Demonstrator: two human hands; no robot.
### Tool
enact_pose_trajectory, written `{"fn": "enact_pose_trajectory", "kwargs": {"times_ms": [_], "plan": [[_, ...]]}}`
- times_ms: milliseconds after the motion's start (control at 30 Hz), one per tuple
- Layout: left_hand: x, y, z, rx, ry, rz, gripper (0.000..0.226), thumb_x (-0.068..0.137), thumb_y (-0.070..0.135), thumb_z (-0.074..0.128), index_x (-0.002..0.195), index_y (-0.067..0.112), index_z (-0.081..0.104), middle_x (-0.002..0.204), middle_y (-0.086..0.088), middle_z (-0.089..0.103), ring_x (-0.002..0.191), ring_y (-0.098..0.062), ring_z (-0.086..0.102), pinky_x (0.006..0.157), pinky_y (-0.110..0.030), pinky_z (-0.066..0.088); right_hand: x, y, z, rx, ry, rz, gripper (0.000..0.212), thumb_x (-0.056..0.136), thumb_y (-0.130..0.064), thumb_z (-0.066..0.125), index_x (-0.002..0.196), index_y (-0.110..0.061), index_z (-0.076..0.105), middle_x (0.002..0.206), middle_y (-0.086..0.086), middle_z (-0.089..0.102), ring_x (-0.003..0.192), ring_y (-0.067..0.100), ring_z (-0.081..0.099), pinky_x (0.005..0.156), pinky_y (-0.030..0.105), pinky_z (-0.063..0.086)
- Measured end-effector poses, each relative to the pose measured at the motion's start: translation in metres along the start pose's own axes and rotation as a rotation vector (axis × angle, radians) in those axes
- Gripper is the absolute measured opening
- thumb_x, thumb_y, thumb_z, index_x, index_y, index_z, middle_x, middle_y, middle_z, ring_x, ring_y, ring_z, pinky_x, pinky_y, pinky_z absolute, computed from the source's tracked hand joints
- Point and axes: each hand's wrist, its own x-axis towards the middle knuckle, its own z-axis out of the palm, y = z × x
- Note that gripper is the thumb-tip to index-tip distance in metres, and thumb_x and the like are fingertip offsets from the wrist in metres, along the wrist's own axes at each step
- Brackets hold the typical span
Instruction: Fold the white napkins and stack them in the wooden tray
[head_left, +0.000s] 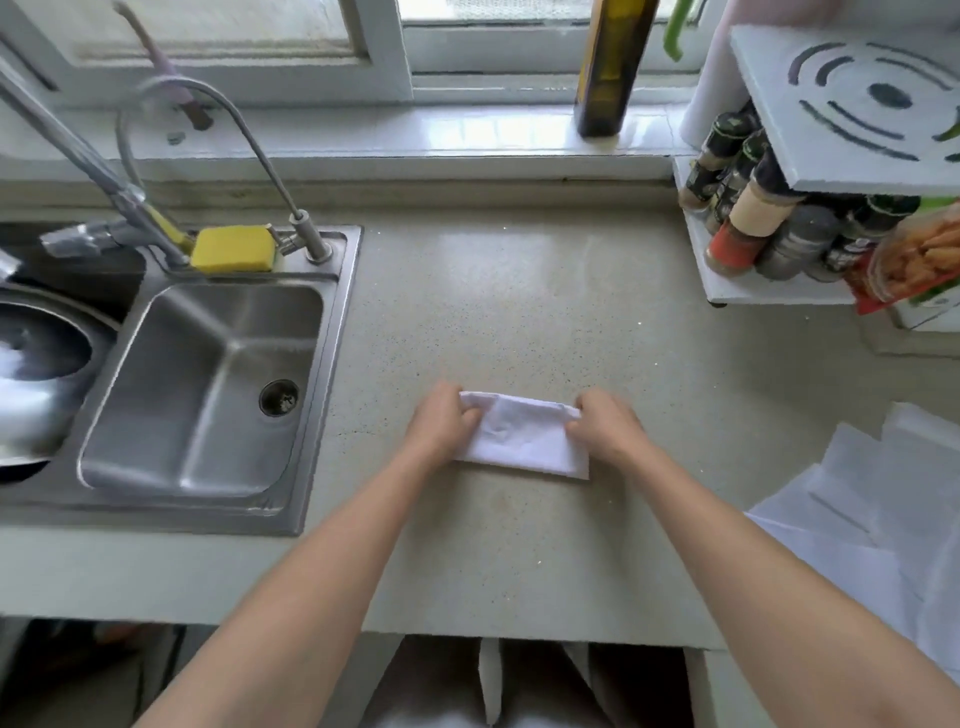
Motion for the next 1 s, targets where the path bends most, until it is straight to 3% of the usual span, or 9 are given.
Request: {"fn": "enact_pose_trajectory", "kwargs": {"times_ms": [100,200,300,433,567,700,800,1000], "plan": [[-0.022,-0.014,-0.013,-0.268,0.239,-0.079,0.011,0.094,0.019,0.054,0.098,0.01,0.05,0.094,-0.003,0.052,0.084,-0.018,0.048,0.063,-0.026,0.03,-0.002,-0.025,0.002,0.215,0.097,-0.142,0.006,0.086,-0.012,0.051,0.082,-0.008,0.051,0.077,0.01,0.052,0.075,0.025,0.048,0.057,0.032,0.027],[-0.054,-0.041,-0.04,-0.41,0.484,-0.164,0.012,0.093,0.018,0.055,0.097,0.009,0.048,0.092,-0.006,0.053,0.087,-0.024,0.051,0.071,-0.033,0.038,-0.018,-0.085,0.008,0.359,0.154,-0.284,0.008,0.089,-0.013,0.052,0.091,-0.005,0.049,0.083,0.01,0.048,0.077,0.022,0.043,0.062,0.031,0.024],[-0.103,-0.086,-0.075,-0.508,0.7,-0.298,0.011,0.095,0.018,0.053,0.094,0.011,0.044,0.09,-0.005,0.053,0.085,-0.026,0.051,0.068,-0.033,0.037,-0.054,-0.158,0.028,0.488,0.084,-0.441,0.01,0.09,-0.013,0.049,0.093,-0.003,0.049,0.08,0.004,0.05,0.075,0.022,0.045,0.062,0.03,0.029],[-0.191,-0.16,-0.111,-0.549,0.955,-0.468,0.013,0.095,0.018,0.052,0.09,0.011,0.042,0.092,-0.007,0.055,0.084,-0.023,0.05,0.067,-0.032,0.034,-0.12,-0.242,0.073,0.449,-0.042,-0.709,0.016,0.092,-0.013,0.048,0.079,-0.013,0.039,0.069,-0.007,0.037,0.067,0.014,0.036,0.054,0.028,0.024],[-0.302,-0.244,-0.118,-0.616,1.128,-0.668,0.012,0.094,0.02,0.05,0.097,0.008,0.049,0.097,-0.005,0.058,0.09,-0.025,0.054,0.071,-0.035,0.043,-0.211,-0.311,0.144,0.309,-0.172,-0.902,0.017,0.093,-0.017,0.048,0.087,-0.002,0.042,0.076,0.003,0.045,0.07,0.018,0.039,0.056,0.029,0.031],[-0.434,-0.328,-0.103,-0.659,1.3,-0.87,0.02,0.096,0.02,0.05,0.109,0.005,0.05,0.109,-0.011,0.059,0.099,-0.028,0.054,0.073,-0.03,0.035,-0.33,-0.366,0.231,0.214,-0.324,-1.098,0.015,0.095,-0.015,0.048,0.086,-0.004,0.041,0.072,0.0,0.04,0.065,0.017,0.037,0.05,0.025,0.027],[-0.537,-0.386,-0.091,-0.699,1.372,-0.967,0.034,0.098,0.019,0.049,0.126,0.0,0.046,0.129,-0.016,0.053,0.117,-0.03,0.05,0.088,-0.03,0.036,-0.425,-0.397,0.304,0.157,-0.403,-1.167,0.017,0.098,-0.016,0.046,0.107,-0.002,0.048,0.088,0.001,0.049,0.078,0.018,0.047,0.066,0.029,0.039],[-0.7,-0.486,-0.071,-0.786,1.462,-1.137,0.027,0.095,0.011,0.049,0.12,0.003,0.055,0.12,-0.012,0.06,0.102,-0.021,0.054,0.079,-0.023,0.036,-0.577,-0.441,0.415,0.092,-0.551,-1.245,0.028,0.099,-0.016,0.045,0.122,-0.002,0.051,0.115,0.014,0.06,0.103,0.028,0.057,0.078,0.03,0.044]]}}
